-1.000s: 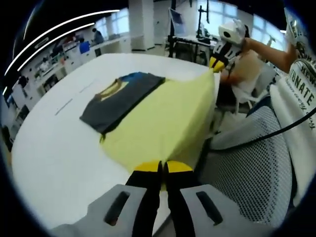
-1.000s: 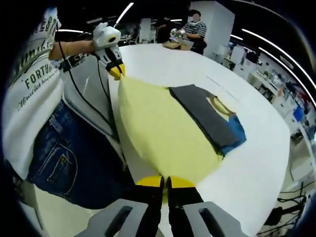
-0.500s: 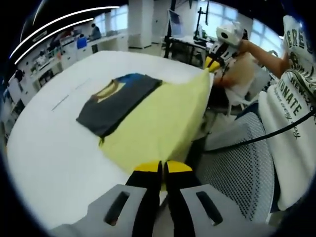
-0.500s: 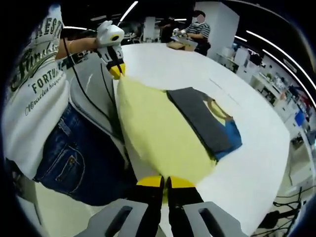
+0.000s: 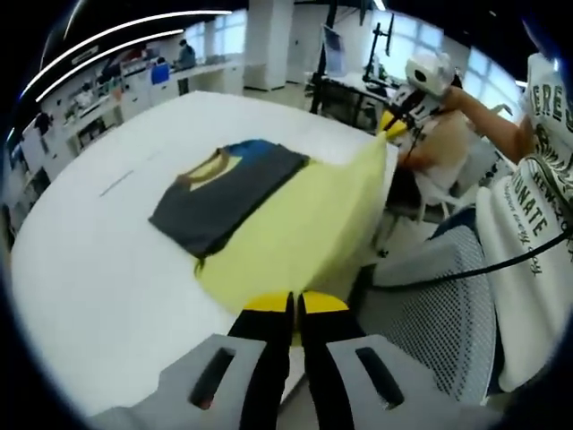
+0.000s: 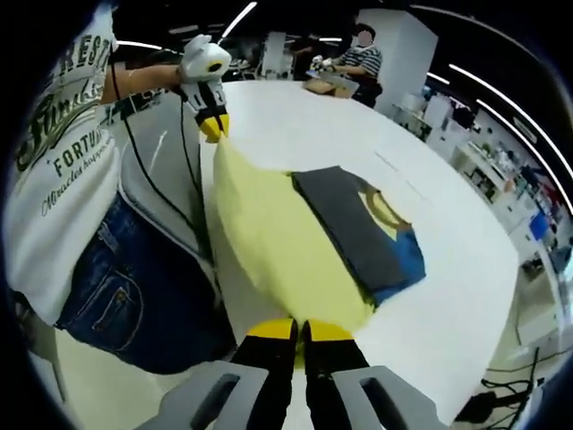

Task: Fold the garment on the visible template until the final outline fits inside the template.

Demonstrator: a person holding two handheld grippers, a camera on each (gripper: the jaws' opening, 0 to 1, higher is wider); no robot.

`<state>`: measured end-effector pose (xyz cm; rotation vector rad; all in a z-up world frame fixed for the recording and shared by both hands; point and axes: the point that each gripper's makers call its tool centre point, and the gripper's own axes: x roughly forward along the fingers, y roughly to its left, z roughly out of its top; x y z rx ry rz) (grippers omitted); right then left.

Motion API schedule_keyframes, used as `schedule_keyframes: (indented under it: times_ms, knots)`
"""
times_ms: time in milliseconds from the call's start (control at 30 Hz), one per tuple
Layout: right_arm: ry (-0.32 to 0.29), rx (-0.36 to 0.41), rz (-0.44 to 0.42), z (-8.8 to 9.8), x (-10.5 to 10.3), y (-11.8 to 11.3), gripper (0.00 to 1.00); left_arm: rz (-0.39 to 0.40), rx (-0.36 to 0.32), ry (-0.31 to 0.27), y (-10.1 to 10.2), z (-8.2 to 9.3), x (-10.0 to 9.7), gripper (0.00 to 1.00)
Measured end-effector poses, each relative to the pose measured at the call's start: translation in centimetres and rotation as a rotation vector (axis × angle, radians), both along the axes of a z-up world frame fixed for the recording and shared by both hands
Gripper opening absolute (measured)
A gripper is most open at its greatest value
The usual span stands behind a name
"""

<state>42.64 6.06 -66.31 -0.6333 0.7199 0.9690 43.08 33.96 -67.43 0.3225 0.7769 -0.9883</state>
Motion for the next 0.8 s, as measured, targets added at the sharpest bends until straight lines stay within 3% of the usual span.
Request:
schedule_keyframes:
  times_ms: [800]
  knots:
    - [-0.096, -0.012, -0.052, 0.4, 4.9, -0.1, 0.00, 0.085, -0.030, -0.055, 0.1, 1.4, 4.5, 0.00]
